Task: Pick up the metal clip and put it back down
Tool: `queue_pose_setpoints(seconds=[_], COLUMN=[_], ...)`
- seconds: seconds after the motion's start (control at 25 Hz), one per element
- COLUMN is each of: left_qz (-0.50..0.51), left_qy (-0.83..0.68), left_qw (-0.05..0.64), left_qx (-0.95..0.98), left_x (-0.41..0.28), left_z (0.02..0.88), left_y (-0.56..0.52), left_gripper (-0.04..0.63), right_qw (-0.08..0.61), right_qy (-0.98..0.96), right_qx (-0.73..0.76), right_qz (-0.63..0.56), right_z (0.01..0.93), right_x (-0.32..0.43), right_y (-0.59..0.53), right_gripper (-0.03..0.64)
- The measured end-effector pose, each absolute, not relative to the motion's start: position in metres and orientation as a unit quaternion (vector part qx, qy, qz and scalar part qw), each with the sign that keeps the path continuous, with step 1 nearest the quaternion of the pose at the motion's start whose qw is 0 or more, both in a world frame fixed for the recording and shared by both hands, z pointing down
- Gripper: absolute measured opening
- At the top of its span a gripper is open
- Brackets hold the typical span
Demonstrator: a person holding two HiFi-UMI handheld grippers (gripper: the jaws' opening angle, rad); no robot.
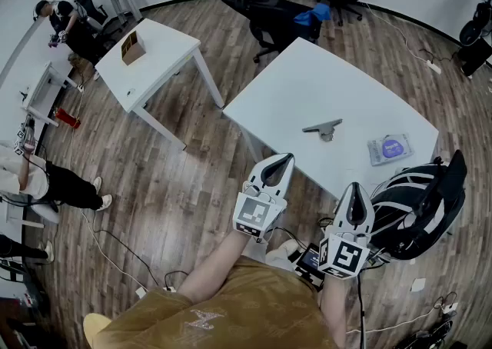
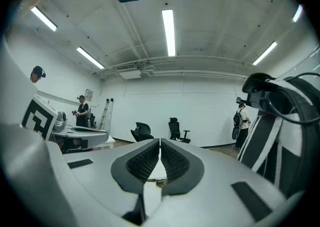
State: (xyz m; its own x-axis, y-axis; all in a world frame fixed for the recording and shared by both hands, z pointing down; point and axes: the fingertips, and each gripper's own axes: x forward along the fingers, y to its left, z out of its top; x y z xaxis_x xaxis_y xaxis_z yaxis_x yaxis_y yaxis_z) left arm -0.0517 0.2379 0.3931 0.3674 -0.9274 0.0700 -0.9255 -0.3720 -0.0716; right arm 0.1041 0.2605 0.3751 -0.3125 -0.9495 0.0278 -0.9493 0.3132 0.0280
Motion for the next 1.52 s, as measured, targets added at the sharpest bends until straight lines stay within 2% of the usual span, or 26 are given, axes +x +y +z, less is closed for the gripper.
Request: queue_pose_setpoints(seconds=[0.36, 1.04, 1.52], left_qz=[-0.050, -0.046, -0.048], left_qy=[0.558, 0.525, 0.493], left_qw=[0.011, -0.015, -0.022], left_qx=[-0.829, -0.850, -0.869], left_x=[-0.055, -0.071, -0.075], left_z=[0.394, 0.415, 0.426], left_y=[0.221, 0.098, 0.049], left_gripper=[-0.001, -0.002, -0.002], right_qw=[0.019, 0.046, 0.062], right_qy=[-0.810, -0.782, -0.767], right_qx=[0.587, 0.621, 0.638], right_qz=[0.003, 0.016, 0.029], right_z=[0.374, 0.387, 0.399], right_x=[0.098, 0.083, 0.075], right_y=[0.245, 0.132, 0.086], right_gripper=[0.009, 0.009, 0.011])
